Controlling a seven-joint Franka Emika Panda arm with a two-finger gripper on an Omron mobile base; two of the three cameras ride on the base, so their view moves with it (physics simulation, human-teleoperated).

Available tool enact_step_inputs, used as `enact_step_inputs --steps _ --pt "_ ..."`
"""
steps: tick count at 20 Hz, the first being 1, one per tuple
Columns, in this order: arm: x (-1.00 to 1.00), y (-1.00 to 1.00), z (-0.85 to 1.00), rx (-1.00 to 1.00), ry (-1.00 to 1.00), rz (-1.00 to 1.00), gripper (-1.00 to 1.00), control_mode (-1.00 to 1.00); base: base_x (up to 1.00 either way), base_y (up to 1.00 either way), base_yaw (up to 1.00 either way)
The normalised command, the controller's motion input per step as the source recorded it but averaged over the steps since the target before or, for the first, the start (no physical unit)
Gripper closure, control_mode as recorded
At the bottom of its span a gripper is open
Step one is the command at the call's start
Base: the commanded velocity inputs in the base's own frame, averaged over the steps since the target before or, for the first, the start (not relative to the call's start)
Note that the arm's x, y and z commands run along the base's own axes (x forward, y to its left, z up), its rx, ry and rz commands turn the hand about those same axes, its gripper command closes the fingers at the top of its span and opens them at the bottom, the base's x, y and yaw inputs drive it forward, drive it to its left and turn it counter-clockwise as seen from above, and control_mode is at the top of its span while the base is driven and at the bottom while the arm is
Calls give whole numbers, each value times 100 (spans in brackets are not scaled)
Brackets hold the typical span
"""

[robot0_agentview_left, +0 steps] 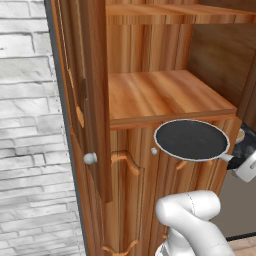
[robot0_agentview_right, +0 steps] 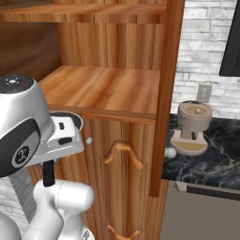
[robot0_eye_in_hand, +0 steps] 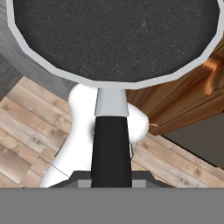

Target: Retrieve the pan from the cabinet, then place the raw meat into the pan to avoid contamination.

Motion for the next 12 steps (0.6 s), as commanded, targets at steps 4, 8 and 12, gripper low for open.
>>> enact_step_inputs --steps 4,8,12 --pt "0 0 0 0 0 0 100 -100 0 0 0" --pt "0 0 0 0 0 0 100 -100 0 0 0" --pt "0 0 0 0 0 0 100 100 0 0 0"
